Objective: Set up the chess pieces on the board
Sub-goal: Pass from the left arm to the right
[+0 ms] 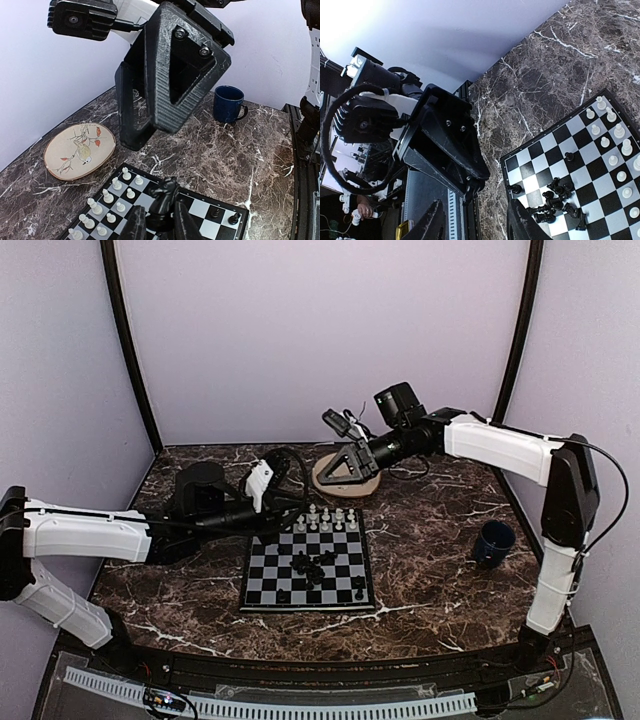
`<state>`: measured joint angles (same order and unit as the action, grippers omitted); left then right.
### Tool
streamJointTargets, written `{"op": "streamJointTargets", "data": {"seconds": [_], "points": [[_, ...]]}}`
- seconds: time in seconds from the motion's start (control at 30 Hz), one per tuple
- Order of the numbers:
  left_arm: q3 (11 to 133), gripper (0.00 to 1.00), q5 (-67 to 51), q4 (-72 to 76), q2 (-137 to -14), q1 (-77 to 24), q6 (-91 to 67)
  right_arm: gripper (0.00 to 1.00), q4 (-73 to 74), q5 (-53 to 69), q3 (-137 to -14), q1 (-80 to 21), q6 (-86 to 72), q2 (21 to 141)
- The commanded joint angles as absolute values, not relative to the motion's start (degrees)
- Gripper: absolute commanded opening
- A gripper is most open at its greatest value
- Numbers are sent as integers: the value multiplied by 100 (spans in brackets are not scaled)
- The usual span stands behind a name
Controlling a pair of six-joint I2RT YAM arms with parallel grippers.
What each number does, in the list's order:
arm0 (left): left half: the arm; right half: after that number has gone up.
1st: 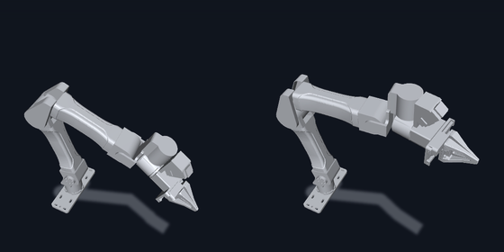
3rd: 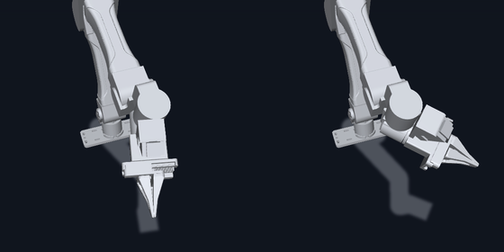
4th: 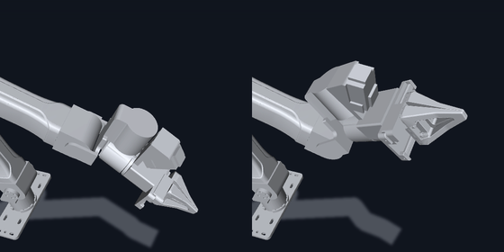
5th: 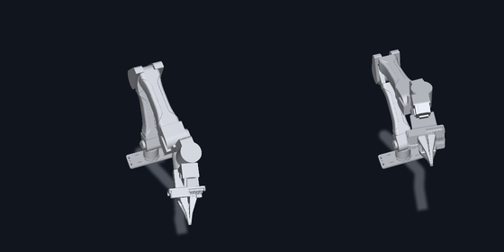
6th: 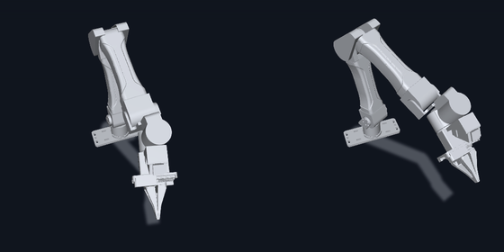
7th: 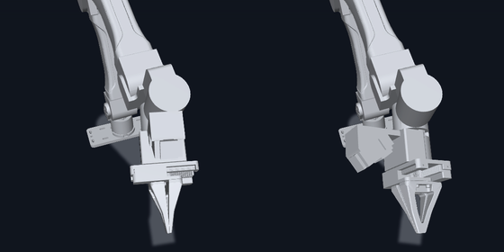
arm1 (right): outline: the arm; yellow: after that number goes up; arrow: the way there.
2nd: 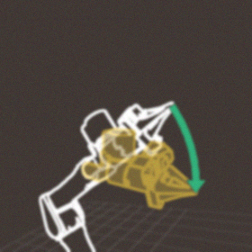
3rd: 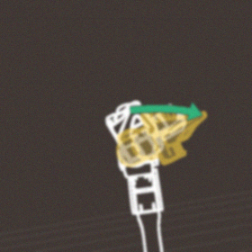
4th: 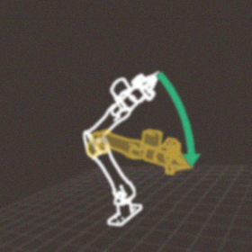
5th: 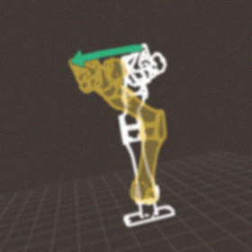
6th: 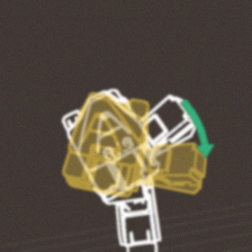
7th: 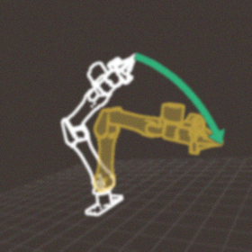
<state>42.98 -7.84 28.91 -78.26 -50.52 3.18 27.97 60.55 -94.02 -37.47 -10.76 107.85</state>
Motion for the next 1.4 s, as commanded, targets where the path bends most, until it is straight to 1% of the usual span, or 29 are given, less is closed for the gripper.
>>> {"op": "streamJointTargets", "data": {"seconds": [0.0, 0.17, 0.37, 0.77, 0.8, 0.83, 0.87, 0.93, 1.03, 1.1, 1.2, 1.37], "points": [[4438, 15, -695, 3031, -7798, -5081, 368, 42, 2391, 6358, -9355, -3868, -1433, 10828], [4460, 15, -677, 3086, -7843, -5083, 378, 41, 2461, 6337, -9417, -3999, -1425, 10969], [4482, 15, -668, 3173, -7893, -5088, 361, 34, 2522, 6314, -9460, -4136, -1410, 11087], [4480, 15, -590, 3229, -7932, -5083, 383, 1, 2485, 6224, -9365, -4175, -1354, 11016], [4489, 17, -582, 3234, -7950, -5080, 380, 0, 2498, 6185, -9360, -4169, -1335, 11009], [4497, 22, -566, 3222, -7972, -5088, 377, 0, 2529, 6116, -9368, -4170, -1294, 11000], [4513, 29, -542, 3176, -7984, -5085, 378, 0, 2590, 6015, -9391, -4172, -1224, 10992], [4565, 40, -411, 2988, -7946, -5088, 400, 0, 2930, 5738, -9552, -4163, -894, 10986], [4562, 50, 23, 2588, -7683, -5080, 522, 0, 3631, 5047, -9915, -4157, 52, 10957], [4501, 54, 338, 2331, -7389, -5080, 568, 0, 4011, 4441, -9952, -4165, 674, 10864], [4537, 57, 498, 1837, -6927, -5080, 732, 0, 4166, 3556, -9682, -4180, 1321, 10631], [4983, 64, 1191, 1045, -6581, -4947, 305, 0, 4613, 2351, -9430, -4577, 2396, 10379]]}}
